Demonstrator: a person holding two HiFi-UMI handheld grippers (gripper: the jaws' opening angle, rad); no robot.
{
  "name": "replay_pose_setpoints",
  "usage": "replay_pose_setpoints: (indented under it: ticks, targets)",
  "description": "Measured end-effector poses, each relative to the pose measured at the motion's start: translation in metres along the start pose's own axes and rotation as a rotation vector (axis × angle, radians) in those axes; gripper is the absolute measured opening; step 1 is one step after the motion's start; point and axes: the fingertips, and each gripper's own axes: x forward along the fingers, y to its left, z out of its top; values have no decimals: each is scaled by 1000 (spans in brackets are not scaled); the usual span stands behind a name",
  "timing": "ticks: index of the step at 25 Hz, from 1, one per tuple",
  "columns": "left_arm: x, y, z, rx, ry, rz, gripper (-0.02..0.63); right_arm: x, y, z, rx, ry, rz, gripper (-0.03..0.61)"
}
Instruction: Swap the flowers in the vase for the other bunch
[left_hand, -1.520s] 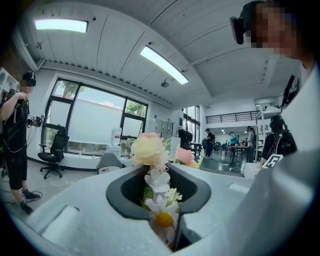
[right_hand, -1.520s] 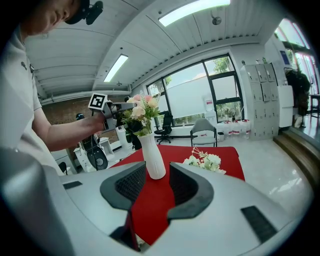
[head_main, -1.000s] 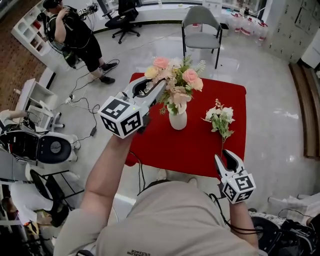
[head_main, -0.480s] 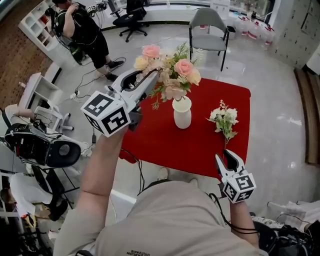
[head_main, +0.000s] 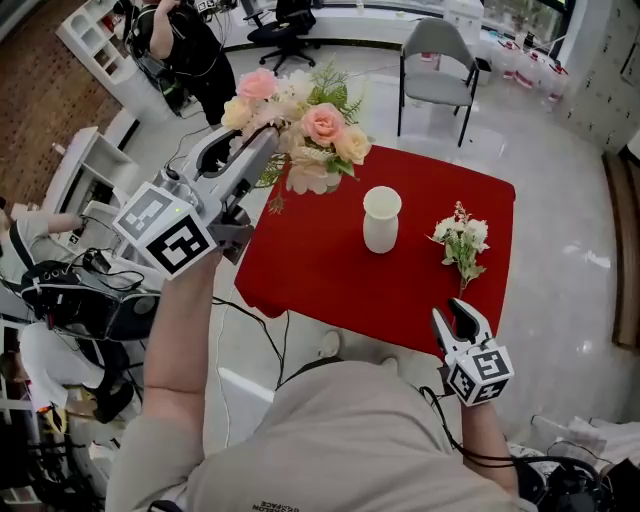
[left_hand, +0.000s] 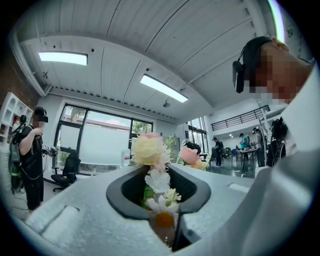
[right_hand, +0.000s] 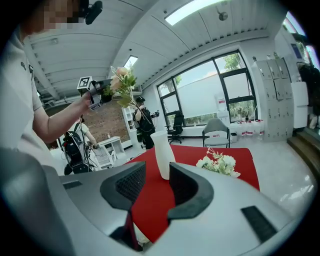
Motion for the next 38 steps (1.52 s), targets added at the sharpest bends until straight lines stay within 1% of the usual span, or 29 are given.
replay_pose_setpoints:
  ticks: [4, 10, 15, 19, 26, 30, 33, 36, 38]
  targets:
    - [-23, 18, -10, -1, 62, 48, 97, 5, 5, 0, -5, 3, 19, 153]
    - [-41, 40, -52, -53, 194, 94, 97, 9, 7, -1, -15, 9, 34, 153]
    - [-48, 56, -92, -101, 318, 89, 97, 14, 14, 5, -20, 13, 31, 153]
    - [-47, 68, -135, -147, 432, 71, 97, 17, 16, 4, -18, 19, 13, 153]
    - [-36, 91, -220, -242, 622, 27, 97, 12, 17, 1, -3, 22, -50, 153]
    - [-21, 111, -263, -272, 718, 4, 97, 12, 17, -3, 18, 31, -103, 153]
    - [-10, 126, -288, -300, 753, -9, 97, 14, 21, -4, 34, 33, -141, 153]
    - [8, 138, -304, -333, 765, -25, 97, 15, 23, -4, 51, 25, -183, 153]
    - [21, 145, -314, -339, 779, -39, 97, 14, 24, -5, 63, 20, -215, 153]
